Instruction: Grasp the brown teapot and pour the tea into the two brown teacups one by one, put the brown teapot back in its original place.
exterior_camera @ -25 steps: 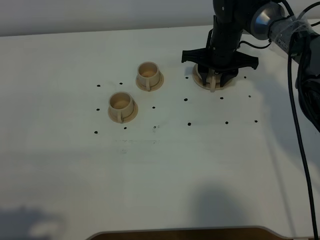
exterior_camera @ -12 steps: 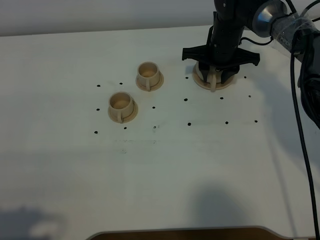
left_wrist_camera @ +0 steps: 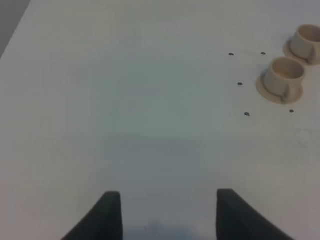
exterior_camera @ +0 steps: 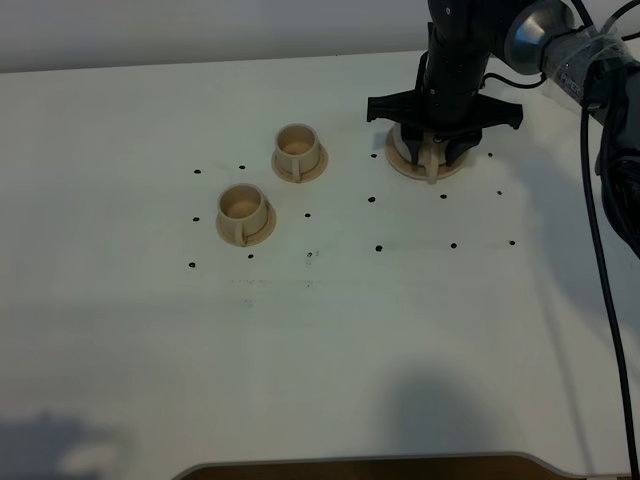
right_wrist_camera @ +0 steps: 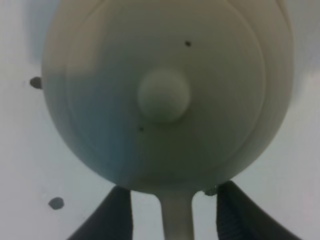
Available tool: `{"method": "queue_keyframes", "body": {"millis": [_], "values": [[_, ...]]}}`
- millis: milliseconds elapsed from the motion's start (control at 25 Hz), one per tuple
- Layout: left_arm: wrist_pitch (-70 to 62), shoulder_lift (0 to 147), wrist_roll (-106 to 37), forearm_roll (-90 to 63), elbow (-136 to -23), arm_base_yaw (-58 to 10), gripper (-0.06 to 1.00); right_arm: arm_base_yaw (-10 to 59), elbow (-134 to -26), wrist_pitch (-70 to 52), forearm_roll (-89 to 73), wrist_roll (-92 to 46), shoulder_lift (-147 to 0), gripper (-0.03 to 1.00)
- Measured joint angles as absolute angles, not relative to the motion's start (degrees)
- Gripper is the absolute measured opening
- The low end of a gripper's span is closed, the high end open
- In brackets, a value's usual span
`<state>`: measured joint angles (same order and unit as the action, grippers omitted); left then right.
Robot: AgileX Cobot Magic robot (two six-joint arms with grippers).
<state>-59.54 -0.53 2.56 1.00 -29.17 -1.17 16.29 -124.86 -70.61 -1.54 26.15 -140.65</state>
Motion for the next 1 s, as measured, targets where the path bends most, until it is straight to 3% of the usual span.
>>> {"method": "queue_keyframes", "body": {"millis": [440, 1000], "values": [[-59.5, -0.5, 2.6, 1.0, -29.2, -1.2, 0.46, 16.3, -124.9, -71.1, -1.1, 25.1, -140.7, 0.12], [-59.5, -0.5, 2.6, 1.0, -29.2, -1.2, 0.46, 16.3, -124.9, -71.1, -0.4, 21.6, -140.1, 0.12]]}}
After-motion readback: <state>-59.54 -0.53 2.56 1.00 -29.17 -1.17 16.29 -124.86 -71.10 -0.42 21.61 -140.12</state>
